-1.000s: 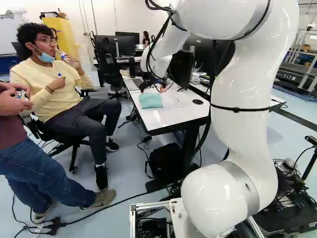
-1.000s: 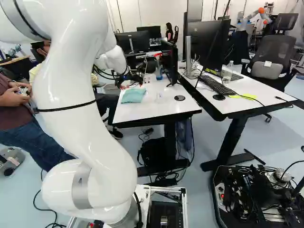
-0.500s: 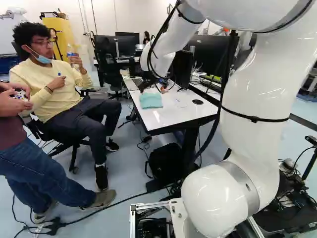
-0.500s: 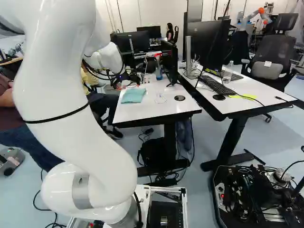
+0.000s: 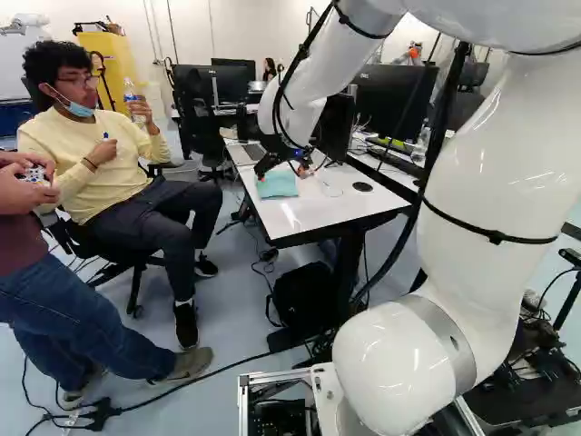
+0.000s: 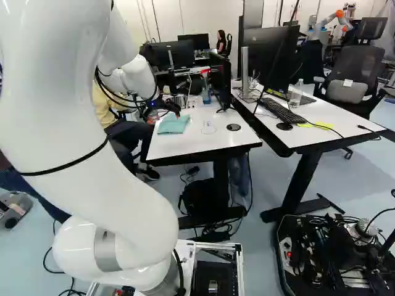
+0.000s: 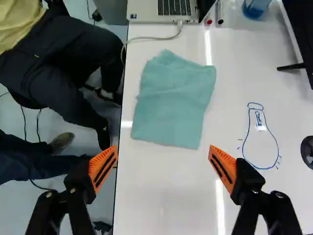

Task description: Clean the table with the green towel

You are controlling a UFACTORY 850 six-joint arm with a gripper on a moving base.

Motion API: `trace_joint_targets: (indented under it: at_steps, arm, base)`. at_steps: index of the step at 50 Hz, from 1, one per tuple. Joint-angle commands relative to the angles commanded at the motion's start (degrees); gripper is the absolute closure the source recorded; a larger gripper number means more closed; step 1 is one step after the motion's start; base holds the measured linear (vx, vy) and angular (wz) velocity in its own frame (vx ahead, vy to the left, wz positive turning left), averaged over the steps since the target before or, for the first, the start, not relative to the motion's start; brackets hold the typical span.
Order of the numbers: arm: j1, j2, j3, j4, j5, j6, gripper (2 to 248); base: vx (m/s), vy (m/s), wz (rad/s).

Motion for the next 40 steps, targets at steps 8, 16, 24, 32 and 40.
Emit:
trace_joint_targets:
  at_steps: [8,16,24,32,40]
  arm:
    - [0.0,-0.2,-0.2,0.5,-4.7,0.0,3]
    - [-0.2,-3.0,-2.1,0.7,-7.5,0.0,3]
    - [-0.3,-6.4,-4.7,0.7,-8.0,0.0,3]
    - [-0.4,-10.0,-7.6,0.7,-8.0,0.0,3]
    - [-0.4,-12.7,-10.1,0.6,-7.1,0.0,3]
  base:
    - [0.0,0.0,0.0]
    - [0.0,0.0,0.0]
    - [0.0,0.0,0.0]
    - [0.0,0.0,0.0]
    - [0.0,0.0,0.0]
